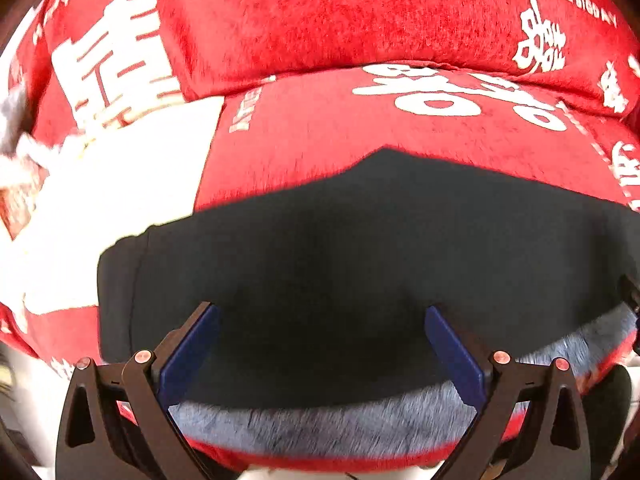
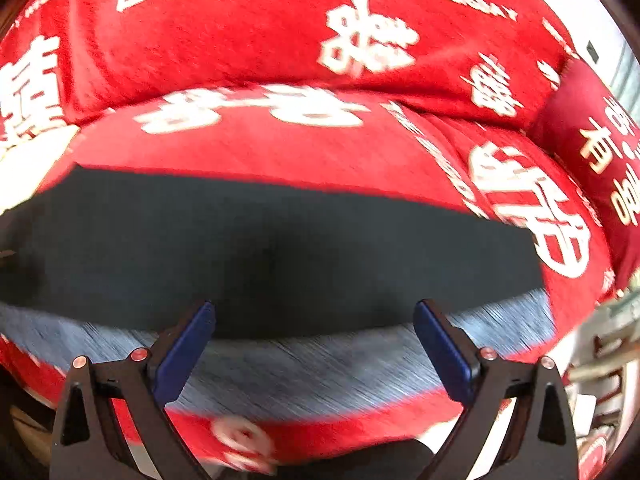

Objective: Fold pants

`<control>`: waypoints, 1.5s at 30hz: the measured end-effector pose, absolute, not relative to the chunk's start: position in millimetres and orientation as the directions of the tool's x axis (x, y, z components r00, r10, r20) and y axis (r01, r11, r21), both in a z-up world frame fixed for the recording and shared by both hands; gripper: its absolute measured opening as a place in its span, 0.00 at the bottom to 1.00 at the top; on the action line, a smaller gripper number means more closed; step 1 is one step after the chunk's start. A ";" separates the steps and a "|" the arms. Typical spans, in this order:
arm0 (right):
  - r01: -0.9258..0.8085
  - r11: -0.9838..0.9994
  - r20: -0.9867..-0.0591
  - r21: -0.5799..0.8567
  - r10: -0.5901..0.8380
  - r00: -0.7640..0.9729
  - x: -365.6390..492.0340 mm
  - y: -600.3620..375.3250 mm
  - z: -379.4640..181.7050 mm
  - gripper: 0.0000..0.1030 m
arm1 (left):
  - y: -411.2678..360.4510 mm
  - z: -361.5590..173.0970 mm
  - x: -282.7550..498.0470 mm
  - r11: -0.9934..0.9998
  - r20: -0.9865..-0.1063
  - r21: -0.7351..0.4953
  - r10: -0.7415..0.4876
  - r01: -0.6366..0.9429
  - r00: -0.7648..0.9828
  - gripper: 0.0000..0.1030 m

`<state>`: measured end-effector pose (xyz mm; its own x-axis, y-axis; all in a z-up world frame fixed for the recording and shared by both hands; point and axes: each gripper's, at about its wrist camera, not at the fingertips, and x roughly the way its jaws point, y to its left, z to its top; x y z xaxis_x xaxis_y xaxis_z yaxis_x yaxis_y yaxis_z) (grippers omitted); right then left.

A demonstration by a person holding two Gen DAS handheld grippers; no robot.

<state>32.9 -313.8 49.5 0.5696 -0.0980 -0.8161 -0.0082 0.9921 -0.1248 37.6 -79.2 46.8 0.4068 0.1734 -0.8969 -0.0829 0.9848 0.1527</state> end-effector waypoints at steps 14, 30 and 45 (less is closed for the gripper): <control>0.001 0.997 -0.871 -0.079 -0.070 0.486 58.9 -335.4 3.5 1.00 | 17.7 25.6 25.2 0.922 -0.870 0.307 0.372 -0.235 0.323 1.00; -0.088 0.993 -0.824 -0.075 -0.012 0.567 73.8 -257.7 54.9 1.00 | -19.9 45.2 83.9 0.972 -0.910 0.117 0.187 -0.202 0.370 1.00; 0.115 0.990 -0.852 -0.076 -0.124 0.508 91.2 -405.7 14.9 1.00 | 49.1 18.4 72.9 0.919 -0.883 0.303 0.370 -0.253 0.289 1.00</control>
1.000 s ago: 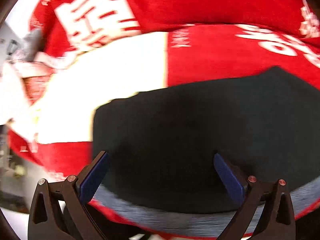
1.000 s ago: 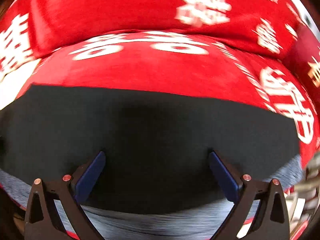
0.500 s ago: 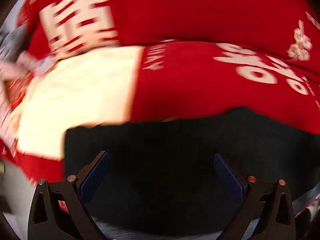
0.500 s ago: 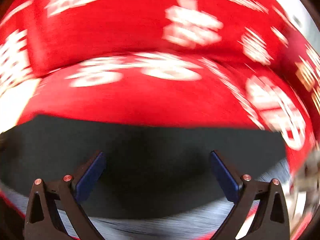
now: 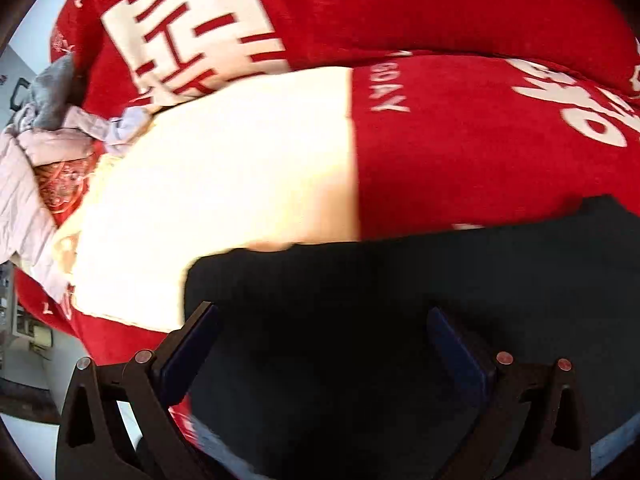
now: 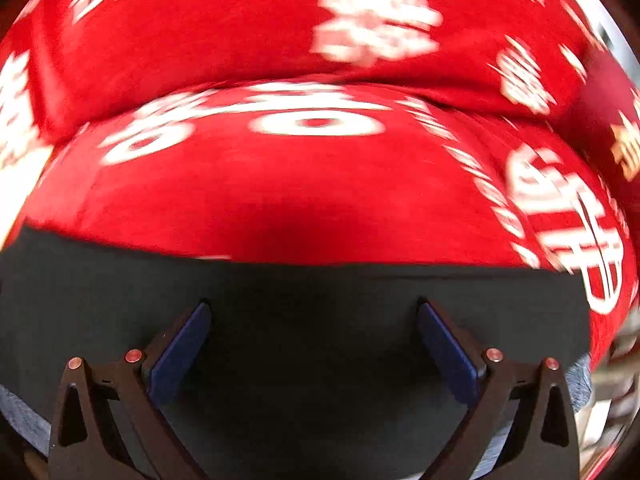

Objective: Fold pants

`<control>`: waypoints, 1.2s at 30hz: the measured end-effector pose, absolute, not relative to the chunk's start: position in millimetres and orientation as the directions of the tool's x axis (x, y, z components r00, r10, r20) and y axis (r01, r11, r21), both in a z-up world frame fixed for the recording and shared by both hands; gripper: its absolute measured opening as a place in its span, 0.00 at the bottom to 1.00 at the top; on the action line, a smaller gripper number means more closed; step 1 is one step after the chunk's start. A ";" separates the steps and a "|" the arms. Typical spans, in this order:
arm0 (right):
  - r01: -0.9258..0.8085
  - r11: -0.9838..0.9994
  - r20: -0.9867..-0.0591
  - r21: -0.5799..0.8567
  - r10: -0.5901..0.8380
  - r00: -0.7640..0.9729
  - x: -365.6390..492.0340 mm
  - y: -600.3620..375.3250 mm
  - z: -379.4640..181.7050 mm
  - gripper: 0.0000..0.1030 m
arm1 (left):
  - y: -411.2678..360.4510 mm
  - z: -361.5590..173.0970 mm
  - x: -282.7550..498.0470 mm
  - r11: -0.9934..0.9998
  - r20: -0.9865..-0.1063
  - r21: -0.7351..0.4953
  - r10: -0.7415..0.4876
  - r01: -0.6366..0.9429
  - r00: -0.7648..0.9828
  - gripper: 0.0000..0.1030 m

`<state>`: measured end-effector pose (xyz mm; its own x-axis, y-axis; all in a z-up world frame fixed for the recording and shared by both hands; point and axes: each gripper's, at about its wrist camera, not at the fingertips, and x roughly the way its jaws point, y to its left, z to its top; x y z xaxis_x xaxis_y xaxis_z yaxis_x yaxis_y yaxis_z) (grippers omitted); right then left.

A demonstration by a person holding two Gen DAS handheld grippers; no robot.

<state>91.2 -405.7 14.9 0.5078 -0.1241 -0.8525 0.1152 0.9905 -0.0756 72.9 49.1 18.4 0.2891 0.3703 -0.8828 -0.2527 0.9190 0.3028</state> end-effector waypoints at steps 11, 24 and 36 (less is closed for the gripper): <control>0.268 0.962 -0.841 -0.043 -0.180 0.510 60.8 -434.9 35.7 1.00 | 111.5 20.4 6.9 0.882 -0.907 0.186 0.324 -0.433 0.270 1.00; -0.356 0.930 -0.844 -0.087 0.121 0.523 -11.0 -190.5 -4.7 1.00 | -13.1 4.6 -20.4 0.987 -0.913 0.139 0.161 -0.086 0.376 1.00; 0.226 0.972 -0.871 -0.067 -0.168 0.463 15.5 -461.2 7.6 1.00 | 98.5 -11.3 -54.0 0.929 -0.950 0.135 0.220 -0.343 0.220 1.00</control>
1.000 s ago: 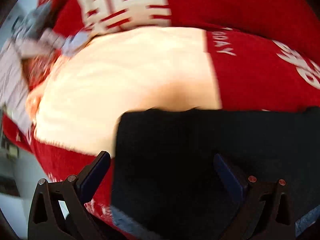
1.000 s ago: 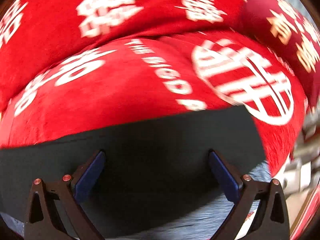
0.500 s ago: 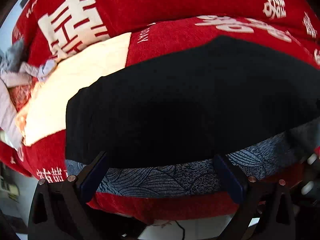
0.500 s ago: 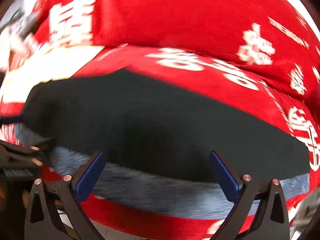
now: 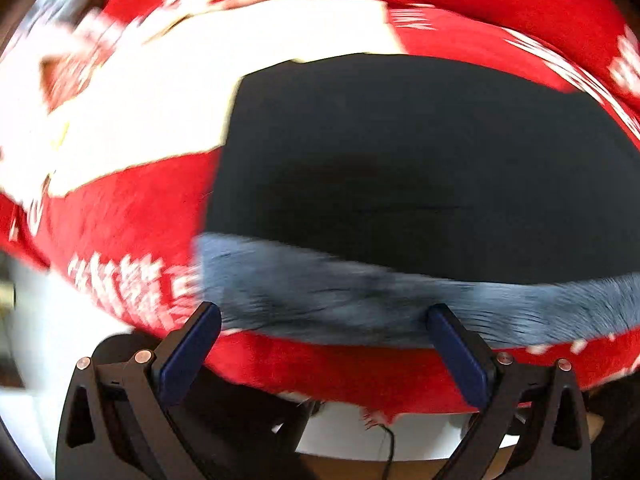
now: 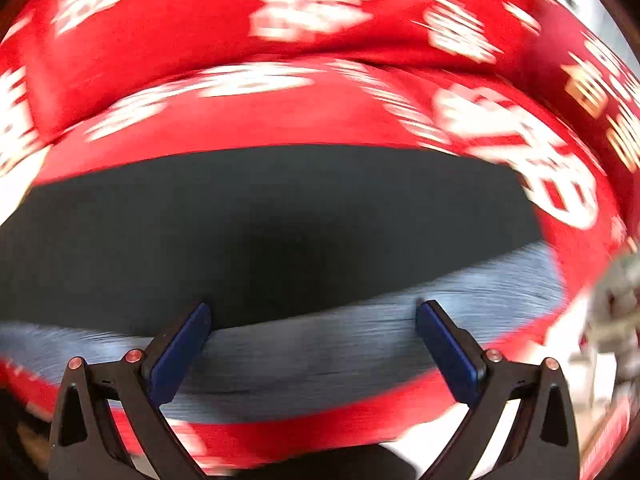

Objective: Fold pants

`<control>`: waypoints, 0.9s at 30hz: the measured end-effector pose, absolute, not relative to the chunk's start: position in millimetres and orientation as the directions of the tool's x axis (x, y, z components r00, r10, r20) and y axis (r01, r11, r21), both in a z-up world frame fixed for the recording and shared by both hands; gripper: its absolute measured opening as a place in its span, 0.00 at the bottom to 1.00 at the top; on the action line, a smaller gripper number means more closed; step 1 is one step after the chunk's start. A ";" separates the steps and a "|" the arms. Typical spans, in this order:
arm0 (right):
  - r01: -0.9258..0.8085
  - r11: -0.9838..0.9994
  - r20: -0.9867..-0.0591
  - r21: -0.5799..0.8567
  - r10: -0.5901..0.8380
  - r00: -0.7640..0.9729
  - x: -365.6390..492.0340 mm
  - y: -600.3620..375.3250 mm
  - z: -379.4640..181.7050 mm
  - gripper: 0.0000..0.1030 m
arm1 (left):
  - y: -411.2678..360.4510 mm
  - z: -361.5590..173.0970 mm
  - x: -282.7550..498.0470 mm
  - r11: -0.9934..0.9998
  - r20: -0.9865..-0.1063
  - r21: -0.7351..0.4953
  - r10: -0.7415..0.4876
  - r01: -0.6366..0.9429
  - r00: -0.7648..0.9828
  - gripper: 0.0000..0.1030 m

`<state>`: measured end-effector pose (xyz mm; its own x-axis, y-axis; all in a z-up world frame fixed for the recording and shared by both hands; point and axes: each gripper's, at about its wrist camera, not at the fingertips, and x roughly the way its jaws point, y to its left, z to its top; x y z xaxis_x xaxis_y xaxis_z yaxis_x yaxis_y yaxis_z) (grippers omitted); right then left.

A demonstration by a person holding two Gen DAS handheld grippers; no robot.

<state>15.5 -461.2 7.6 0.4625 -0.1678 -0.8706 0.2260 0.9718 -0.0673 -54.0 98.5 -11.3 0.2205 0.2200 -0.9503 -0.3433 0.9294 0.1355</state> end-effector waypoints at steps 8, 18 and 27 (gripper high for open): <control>0.243 0.970 -0.830 0.008 -0.129 0.543 23.4 -460.4 45.1 1.00 | 86.5 49.2 -37.8 0.930 -0.914 0.115 0.237 -0.350 0.329 1.00; -0.110 0.993 -0.855 0.033 0.085 0.511 109.6 -310.9 10.2 1.00 | -86.7 27.2 96.2 0.988 -0.935 0.133 0.151 -0.078 0.321 1.00; 0.288 0.957 -0.847 0.034 -0.126 0.517 107.6 -539.6 -6.1 1.00 | -66.3 5.7 97.1 0.984 -0.957 0.064 0.107 -0.165 0.268 1.00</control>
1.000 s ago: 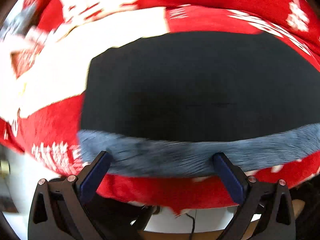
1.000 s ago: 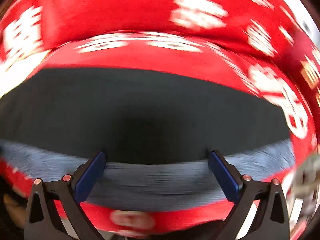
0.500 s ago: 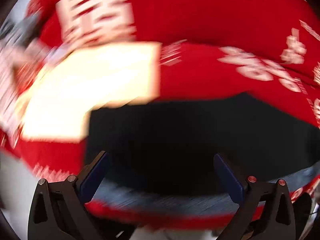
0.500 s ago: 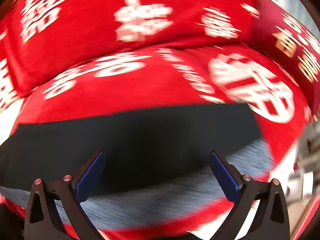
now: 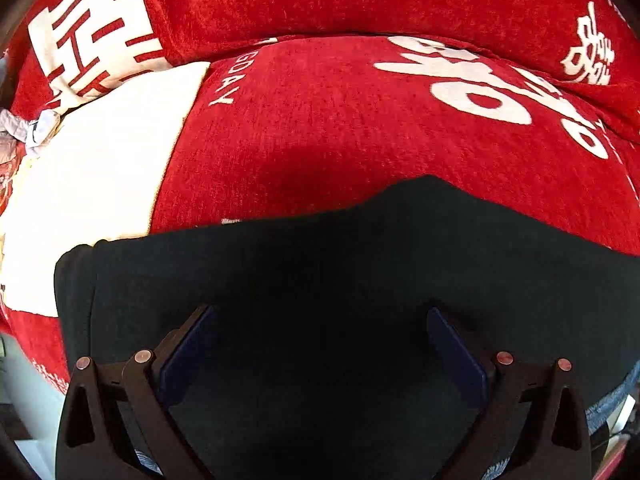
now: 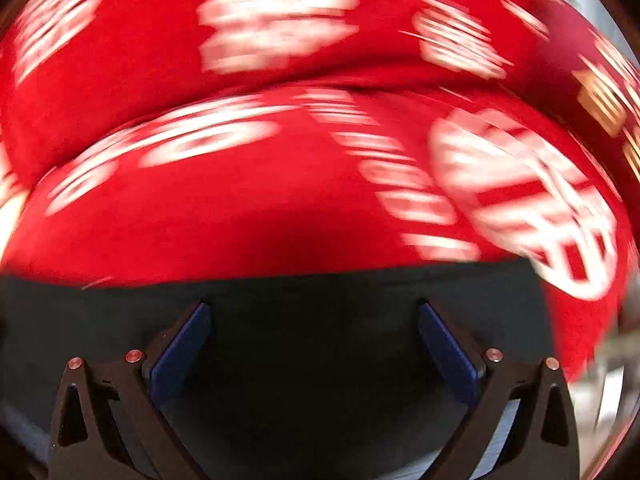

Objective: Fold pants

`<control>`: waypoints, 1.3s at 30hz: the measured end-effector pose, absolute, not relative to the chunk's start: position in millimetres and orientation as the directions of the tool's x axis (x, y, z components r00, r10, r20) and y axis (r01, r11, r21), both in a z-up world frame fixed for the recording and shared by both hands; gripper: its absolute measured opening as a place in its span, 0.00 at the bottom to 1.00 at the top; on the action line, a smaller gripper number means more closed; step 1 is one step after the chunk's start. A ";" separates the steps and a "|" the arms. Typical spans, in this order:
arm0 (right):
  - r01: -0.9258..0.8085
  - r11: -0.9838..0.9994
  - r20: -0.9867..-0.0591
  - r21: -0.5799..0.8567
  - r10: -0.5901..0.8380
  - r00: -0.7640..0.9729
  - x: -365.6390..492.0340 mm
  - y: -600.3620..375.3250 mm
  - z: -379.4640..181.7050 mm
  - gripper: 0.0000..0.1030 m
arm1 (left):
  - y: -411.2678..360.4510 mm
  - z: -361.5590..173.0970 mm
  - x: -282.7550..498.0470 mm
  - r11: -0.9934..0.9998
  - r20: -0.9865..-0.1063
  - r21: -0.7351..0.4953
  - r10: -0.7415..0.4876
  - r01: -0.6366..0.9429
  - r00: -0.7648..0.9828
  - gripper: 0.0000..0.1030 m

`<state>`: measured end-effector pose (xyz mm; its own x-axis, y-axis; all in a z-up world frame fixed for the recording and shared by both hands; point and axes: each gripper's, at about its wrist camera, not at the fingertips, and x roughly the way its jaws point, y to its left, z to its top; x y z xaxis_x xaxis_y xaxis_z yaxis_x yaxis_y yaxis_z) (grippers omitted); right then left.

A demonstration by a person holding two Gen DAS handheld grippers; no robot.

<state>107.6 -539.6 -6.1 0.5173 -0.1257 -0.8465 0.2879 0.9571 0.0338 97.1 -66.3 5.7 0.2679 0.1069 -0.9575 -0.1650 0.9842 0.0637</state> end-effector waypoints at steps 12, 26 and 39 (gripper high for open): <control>0.368 0.819 -0.744 0.441 0.105 0.659 -49.0 -618.2 -7.6 1.00 | -182.4 33.9 58.6 0.995 -0.952 0.083 0.063 0.054 0.301 1.00; 0.225 0.739 -0.524 0.635 0.197 0.829 -18.4 -606.1 -21.8 1.00 | -265.7 10.2 55.0 0.986 -0.970 0.051 0.011 0.159 0.243 1.00; 0.234 0.807 -0.587 0.543 0.166 0.792 -0.7 -597.5 16.4 0.18 | -266.1 7.2 53.8 0.983 -0.958 0.051 -0.002 0.176 0.287 1.00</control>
